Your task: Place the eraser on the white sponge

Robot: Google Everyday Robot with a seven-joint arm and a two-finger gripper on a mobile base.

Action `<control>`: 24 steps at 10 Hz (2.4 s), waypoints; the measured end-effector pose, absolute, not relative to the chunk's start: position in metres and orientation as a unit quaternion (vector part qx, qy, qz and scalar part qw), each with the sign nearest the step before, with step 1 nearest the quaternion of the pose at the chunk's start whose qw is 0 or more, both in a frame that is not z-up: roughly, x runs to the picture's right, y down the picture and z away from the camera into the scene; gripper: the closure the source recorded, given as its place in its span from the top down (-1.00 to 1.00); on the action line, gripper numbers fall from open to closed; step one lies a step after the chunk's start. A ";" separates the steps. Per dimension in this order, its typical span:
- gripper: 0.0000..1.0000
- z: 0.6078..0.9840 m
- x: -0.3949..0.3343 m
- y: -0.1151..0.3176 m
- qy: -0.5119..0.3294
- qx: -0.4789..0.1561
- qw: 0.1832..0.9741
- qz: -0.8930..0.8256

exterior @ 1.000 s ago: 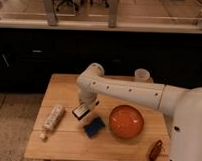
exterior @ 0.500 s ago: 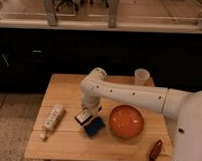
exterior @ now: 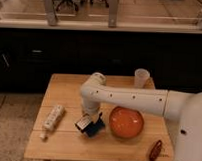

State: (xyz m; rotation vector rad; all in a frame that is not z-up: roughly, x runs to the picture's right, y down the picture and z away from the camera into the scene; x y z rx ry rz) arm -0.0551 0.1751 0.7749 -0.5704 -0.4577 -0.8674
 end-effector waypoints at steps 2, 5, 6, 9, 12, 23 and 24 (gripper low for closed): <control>-1.00 0.773 -0.050 0.181 -0.220 -0.275 0.842 -0.410; -1.00 0.779 -0.043 0.188 -0.226 -0.282 0.839 -0.407; -1.00 0.782 -0.041 0.191 -0.228 -0.286 0.837 -0.407; -1.00 0.794 -0.038 0.200 -0.232 -0.293 0.832 -0.410; -1.00 0.803 -0.037 0.207 -0.237 -0.294 0.826 -0.419; -0.37 0.809 -0.042 0.214 -0.239 -0.284 0.810 -0.453; -0.16 0.808 -0.043 0.215 -0.242 -0.284 0.809 -0.454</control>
